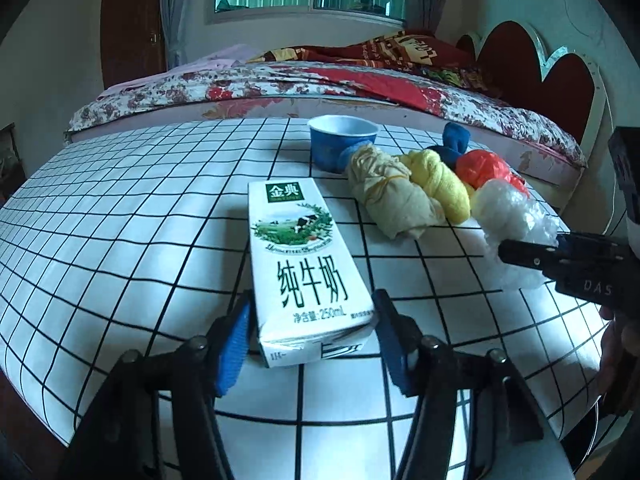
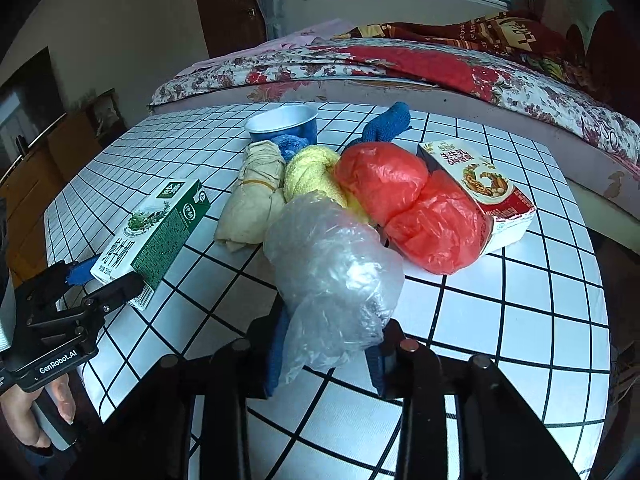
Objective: Collect trash
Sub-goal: 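Grasp the white milk carton with the left tool while the right tool grasps the clear plastic bag, then lift the milk carton and plastic bag and carry them toward the bin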
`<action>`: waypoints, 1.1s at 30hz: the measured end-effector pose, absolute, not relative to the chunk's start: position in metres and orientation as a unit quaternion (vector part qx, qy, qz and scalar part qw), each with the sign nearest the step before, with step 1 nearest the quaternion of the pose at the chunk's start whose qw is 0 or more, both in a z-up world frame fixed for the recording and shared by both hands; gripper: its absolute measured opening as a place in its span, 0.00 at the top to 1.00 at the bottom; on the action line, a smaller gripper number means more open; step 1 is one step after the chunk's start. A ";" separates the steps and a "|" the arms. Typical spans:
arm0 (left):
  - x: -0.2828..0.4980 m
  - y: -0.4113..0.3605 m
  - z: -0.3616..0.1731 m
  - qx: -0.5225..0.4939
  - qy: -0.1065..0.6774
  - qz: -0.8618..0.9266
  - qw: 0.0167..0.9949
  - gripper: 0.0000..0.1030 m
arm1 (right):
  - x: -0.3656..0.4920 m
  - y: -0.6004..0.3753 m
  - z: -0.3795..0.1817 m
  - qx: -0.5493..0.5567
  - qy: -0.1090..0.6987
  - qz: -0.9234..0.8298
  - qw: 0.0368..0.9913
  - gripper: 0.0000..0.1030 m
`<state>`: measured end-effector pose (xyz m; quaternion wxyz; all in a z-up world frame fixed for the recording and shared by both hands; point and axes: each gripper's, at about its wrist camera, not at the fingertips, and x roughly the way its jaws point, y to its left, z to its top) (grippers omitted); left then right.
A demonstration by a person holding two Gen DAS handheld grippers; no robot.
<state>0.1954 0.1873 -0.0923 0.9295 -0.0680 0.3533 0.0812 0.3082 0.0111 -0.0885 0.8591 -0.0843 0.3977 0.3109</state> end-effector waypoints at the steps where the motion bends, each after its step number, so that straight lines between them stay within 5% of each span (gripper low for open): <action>1: 0.193 0.188 -0.092 -0.068 0.350 0.086 0.930 0.42 | 0.306 0.010 -0.090 -0.084 0.398 0.313 0.858 0.65; 3: 0.194 0.190 -0.092 -0.065 0.348 0.104 0.929 0.38 | 0.306 0.011 -0.094 -0.087 0.407 0.313 0.854 0.62; 7: 0.196 0.194 -0.091 -0.066 0.344 0.134 0.927 0.30 | 0.306 0.015 -0.094 -0.095 0.396 0.296 0.864 0.28; 10: 0.201 0.196 -0.092 -0.070 0.345 0.140 0.925 0.29 | 0.308 0.019 -0.092 -0.090 0.393 0.298 0.865 0.27; 12: 0.206 0.199 -0.093 -0.077 0.348 0.140 0.924 0.31 | 0.310 0.021 -0.092 -0.088 0.395 0.297 0.865 0.30; 14: 0.206 0.204 -0.096 -0.090 0.353 0.132 0.922 0.44 | 0.311 0.022 -0.093 -0.085 0.400 0.305 0.860 0.62; 17: 0.201 0.206 -0.096 -0.091 0.348 0.121 0.925 0.47 | 0.308 0.022 -0.093 -0.088 0.400 0.309 0.858 0.69; 33: 0.150 0.143 -0.058 -0.051 0.289 0.046 0.955 0.47 | 0.246 -0.058 -0.059 -0.059 0.337 0.271 0.900 0.73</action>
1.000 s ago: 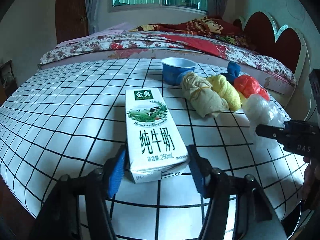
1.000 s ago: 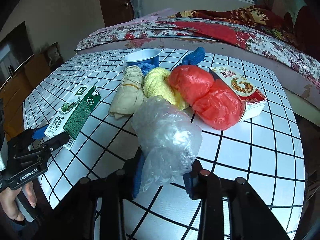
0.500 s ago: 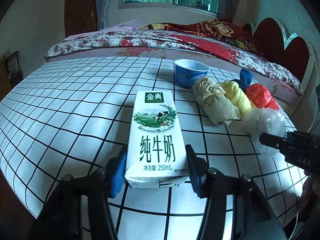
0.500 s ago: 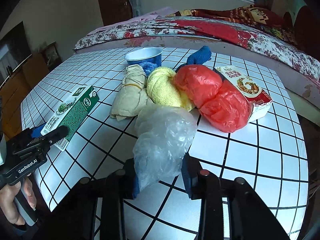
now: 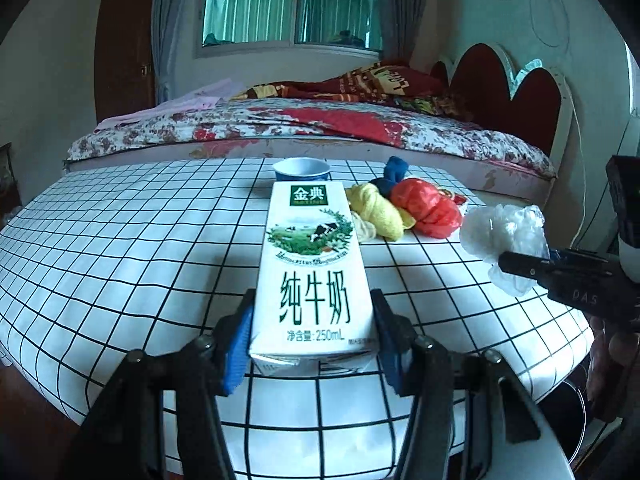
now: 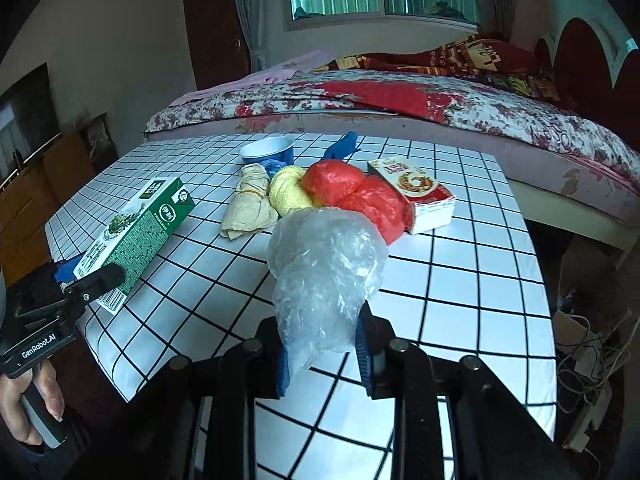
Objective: Collect trash
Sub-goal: 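Lift the milk carton and plastic bag and carry them toward the bin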
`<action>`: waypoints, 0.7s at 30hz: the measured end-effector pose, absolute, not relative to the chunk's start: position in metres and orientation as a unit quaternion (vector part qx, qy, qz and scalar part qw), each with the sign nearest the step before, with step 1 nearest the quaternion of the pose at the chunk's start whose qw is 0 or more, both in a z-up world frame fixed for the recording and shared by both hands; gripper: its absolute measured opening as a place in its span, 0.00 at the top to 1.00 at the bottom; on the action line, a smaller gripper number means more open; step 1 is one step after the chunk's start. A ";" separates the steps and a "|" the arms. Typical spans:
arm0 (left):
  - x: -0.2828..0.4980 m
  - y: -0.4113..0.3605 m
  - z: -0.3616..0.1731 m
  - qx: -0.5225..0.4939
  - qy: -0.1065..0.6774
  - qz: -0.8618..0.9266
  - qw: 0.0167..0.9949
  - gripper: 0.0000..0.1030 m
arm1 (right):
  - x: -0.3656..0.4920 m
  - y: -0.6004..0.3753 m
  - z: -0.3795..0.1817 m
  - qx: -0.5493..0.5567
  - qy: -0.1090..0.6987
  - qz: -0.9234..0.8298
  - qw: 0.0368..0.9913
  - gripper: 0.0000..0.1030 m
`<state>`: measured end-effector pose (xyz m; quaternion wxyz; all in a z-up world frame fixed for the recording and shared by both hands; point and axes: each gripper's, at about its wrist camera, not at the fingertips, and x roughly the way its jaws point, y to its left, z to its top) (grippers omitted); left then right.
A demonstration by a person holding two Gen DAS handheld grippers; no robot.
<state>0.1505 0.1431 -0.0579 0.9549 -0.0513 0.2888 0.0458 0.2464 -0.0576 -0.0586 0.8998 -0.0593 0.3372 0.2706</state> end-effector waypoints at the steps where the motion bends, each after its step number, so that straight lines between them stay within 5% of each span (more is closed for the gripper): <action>1: 0.148 0.139 -0.056 -0.049 0.288 0.041 0.956 0.47 | 0.242 -0.065 -0.057 -0.058 0.334 0.266 0.902 0.73; 21: 0.102 0.018 -0.032 0.002 0.263 -0.081 0.961 0.47 | 0.150 -0.206 -0.048 -0.019 0.313 0.151 0.937 0.73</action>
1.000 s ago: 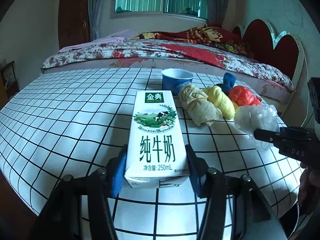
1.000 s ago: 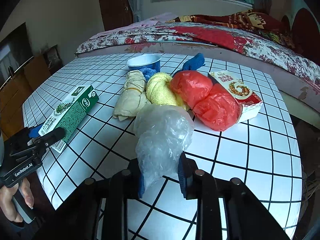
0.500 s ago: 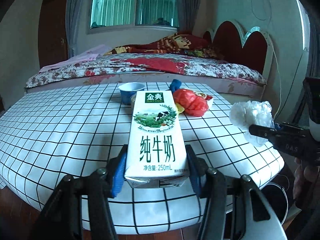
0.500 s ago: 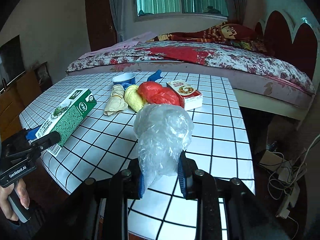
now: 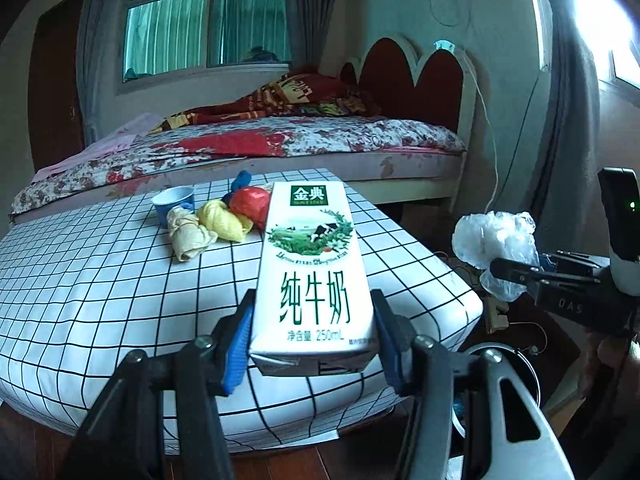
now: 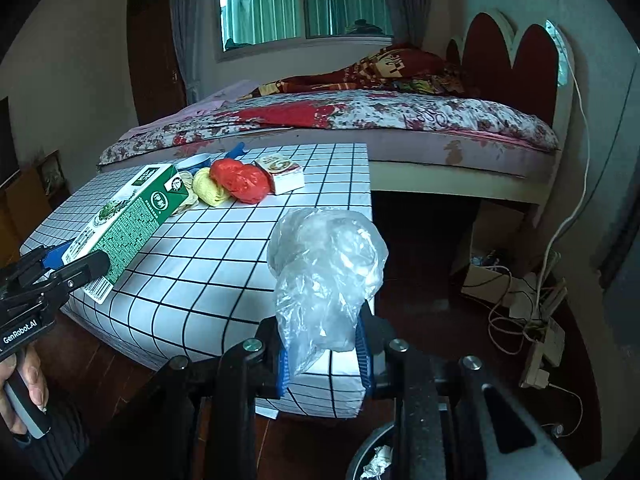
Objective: Collect trash
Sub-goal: 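Lift the milk carton and plastic bag and carry them toward the bin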
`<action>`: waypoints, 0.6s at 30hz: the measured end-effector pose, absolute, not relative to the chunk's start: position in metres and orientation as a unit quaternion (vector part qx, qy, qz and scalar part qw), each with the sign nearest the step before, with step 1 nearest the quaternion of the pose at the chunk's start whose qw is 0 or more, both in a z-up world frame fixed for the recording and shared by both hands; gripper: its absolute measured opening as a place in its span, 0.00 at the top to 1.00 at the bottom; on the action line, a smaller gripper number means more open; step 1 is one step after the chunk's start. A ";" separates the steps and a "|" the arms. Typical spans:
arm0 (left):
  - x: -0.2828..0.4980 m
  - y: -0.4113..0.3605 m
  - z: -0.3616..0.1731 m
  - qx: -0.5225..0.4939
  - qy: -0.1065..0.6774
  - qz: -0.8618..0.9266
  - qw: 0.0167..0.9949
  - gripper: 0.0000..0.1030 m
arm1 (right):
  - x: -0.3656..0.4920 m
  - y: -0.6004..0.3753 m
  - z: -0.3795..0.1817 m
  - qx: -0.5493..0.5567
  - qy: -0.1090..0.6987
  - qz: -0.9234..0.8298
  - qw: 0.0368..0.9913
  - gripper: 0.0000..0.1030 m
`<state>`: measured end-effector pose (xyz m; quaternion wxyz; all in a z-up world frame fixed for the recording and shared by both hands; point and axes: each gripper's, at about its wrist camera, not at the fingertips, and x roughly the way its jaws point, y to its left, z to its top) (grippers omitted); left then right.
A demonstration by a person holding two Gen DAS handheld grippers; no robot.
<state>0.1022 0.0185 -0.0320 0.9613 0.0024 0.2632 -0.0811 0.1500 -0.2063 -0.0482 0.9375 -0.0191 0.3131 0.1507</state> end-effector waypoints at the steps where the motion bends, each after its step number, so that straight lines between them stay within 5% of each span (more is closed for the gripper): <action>1: 0.100 0.013 -0.031 0.006 0.262 -0.087 0.961 0.47 | 0.147 -0.212 -0.048 -0.016 0.313 0.145 0.939 0.73; 18: 0.091 -0.073 -0.044 0.050 0.274 -0.191 0.941 0.47 | 0.120 -0.297 -0.072 0.001 0.334 0.075 0.939 0.73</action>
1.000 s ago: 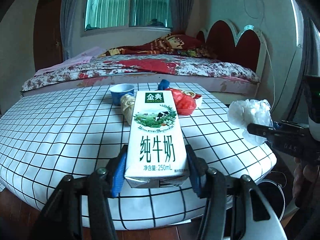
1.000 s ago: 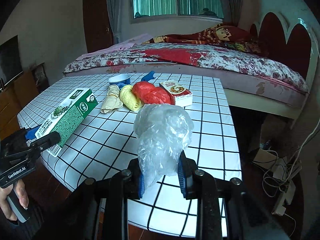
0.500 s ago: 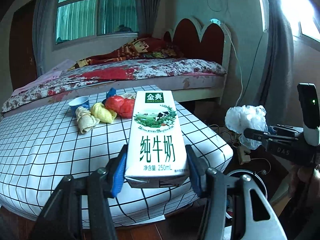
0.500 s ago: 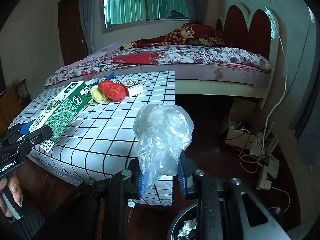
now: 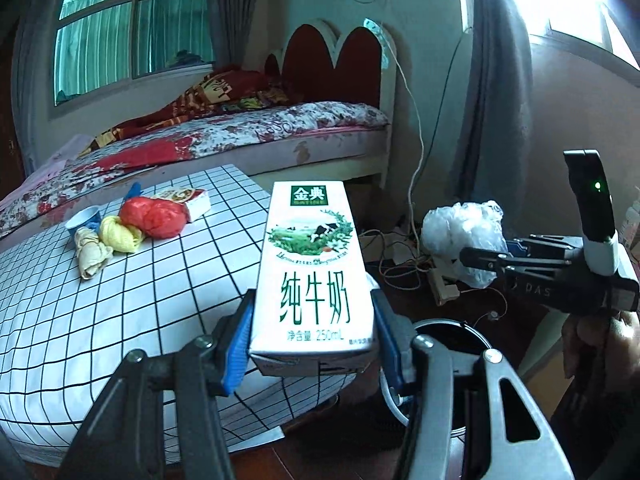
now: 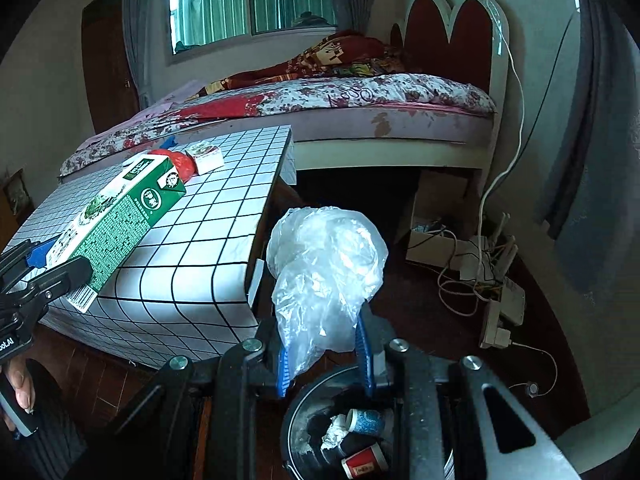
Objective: Collect trash
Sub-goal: 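Lift the milk carton and plastic bag and carry them toward the bin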
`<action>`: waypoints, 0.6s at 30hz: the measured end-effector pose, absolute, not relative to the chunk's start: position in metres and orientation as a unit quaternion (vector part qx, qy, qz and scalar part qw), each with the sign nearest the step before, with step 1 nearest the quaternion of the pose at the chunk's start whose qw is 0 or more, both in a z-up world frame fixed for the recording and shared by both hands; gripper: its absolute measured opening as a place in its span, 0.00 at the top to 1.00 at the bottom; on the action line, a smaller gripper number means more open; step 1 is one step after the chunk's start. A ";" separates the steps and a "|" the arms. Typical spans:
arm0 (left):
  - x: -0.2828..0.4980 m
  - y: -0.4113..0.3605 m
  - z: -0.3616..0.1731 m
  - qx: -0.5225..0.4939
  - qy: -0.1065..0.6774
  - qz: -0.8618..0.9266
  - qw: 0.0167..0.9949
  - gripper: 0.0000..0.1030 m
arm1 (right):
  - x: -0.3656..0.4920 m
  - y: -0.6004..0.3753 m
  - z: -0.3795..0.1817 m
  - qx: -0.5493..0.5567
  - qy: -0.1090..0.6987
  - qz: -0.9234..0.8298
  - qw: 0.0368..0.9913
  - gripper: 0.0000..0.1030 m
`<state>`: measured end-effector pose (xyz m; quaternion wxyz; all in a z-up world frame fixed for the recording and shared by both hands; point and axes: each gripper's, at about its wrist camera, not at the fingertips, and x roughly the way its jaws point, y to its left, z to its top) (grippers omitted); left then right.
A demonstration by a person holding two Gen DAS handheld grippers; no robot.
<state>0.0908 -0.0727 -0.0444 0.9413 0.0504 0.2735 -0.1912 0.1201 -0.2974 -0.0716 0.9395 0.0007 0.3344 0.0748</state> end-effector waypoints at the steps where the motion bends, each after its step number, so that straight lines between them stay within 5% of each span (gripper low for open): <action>1: 0.089 -0.079 -0.046 0.053 0.275 -0.197 0.939 0.47 | 0.118 -0.303 -0.074 0.003 0.337 0.071 0.939 0.73; 18: 0.083 -0.165 -0.091 0.106 0.336 -0.300 0.886 0.47 | 0.086 -0.374 -0.131 0.028 0.407 0.031 0.912 0.73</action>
